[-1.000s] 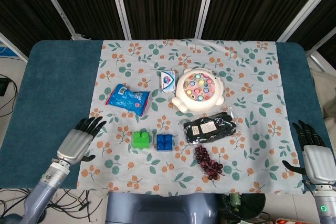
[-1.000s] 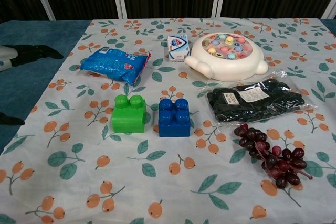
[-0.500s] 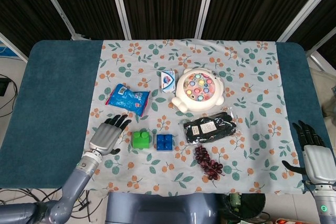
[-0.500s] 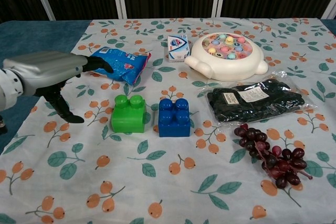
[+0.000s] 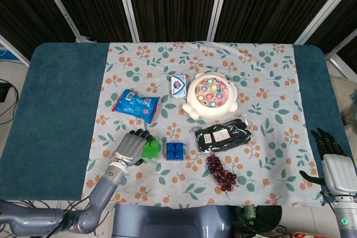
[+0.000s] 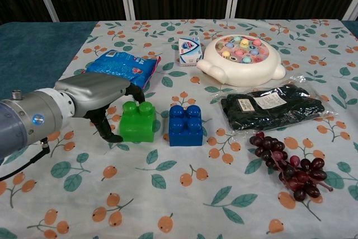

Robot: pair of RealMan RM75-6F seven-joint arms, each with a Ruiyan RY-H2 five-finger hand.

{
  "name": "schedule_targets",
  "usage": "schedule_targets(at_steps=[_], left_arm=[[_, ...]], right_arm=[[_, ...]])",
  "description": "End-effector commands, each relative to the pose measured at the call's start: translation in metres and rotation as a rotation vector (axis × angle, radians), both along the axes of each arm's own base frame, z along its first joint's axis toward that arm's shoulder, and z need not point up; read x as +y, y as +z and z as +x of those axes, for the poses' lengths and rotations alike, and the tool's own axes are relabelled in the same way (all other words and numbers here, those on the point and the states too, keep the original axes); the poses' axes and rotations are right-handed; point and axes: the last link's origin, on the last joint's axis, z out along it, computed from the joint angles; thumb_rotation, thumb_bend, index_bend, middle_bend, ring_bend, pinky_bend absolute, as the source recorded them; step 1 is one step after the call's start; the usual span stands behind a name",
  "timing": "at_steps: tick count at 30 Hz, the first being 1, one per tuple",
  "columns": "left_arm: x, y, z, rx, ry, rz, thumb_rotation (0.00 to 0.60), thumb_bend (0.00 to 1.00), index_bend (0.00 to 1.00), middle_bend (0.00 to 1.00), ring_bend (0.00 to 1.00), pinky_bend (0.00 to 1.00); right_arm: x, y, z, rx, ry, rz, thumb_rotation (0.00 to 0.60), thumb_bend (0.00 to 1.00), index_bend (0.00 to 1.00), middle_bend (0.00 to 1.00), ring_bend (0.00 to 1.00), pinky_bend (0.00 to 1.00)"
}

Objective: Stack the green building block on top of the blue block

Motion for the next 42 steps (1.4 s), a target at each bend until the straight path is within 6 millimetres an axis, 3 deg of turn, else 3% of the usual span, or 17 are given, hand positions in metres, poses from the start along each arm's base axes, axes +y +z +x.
schedule_targets(at_steps=[1,7,16,24,31,36,42], left_arm=[[0.0,-0.004,0.004,-0.014,0.0,0.002,0.6,0.2,0.29,0.23,0.18,0.31],[0.001,-0.012,0.006,-0.029,-0.004,0.0,0.6,0.24,0.34,0.28,0.24,0.36],[0.002,-0.009,0.012,-0.08,-0.034,0.03,0.6,0.35,0.55,0.51,0.44,0.53],[0.005,0.021,0.012,-0.084,-0.06,0.067,0.6,0.36,0.56,0.52,0.46,0.54],[0.01,0.049,0.035,-0.124,-0.038,0.087,0.6,0.36,0.56,0.52,0.46,0.54],[0.012,0.049,0.058,-0.151,-0.045,0.097,0.6,0.36,0.56,0.52,0.46,0.54],[0.014,0.033,0.077,-0.147,-0.021,0.115,0.6,0.36,0.56,0.53,0.46,0.54]], right_arm=[[0.0,0.0,0.0,-0.002,-0.002,0.001,0.6,0.1,0.0,0.0,0.0,0.19],[0.0,0.0,0.0,-0.005,-0.003,0.002,0.6,0.1,0.0,0.0,0.0,0.19],[0.0,0.001,0.0,-0.007,-0.006,0.0,0.6,0.1,0.0,0.0,0.0,0.19],[0.001,0.001,0.0,-0.004,-0.003,-0.003,0.6,0.1,0.0,0.0,0.0,0.19],[0.001,0.001,0.001,0.001,-0.002,-0.002,0.6,0.1,0.0,0.0,0.0,0.19],[0.001,0.0,0.001,0.001,-0.003,-0.001,0.6,0.1,0.0,0.0,0.0,0.19],[0.0,0.001,0.001,-0.009,-0.007,-0.003,0.6,0.1,0.0,0.0,0.0,0.19]])
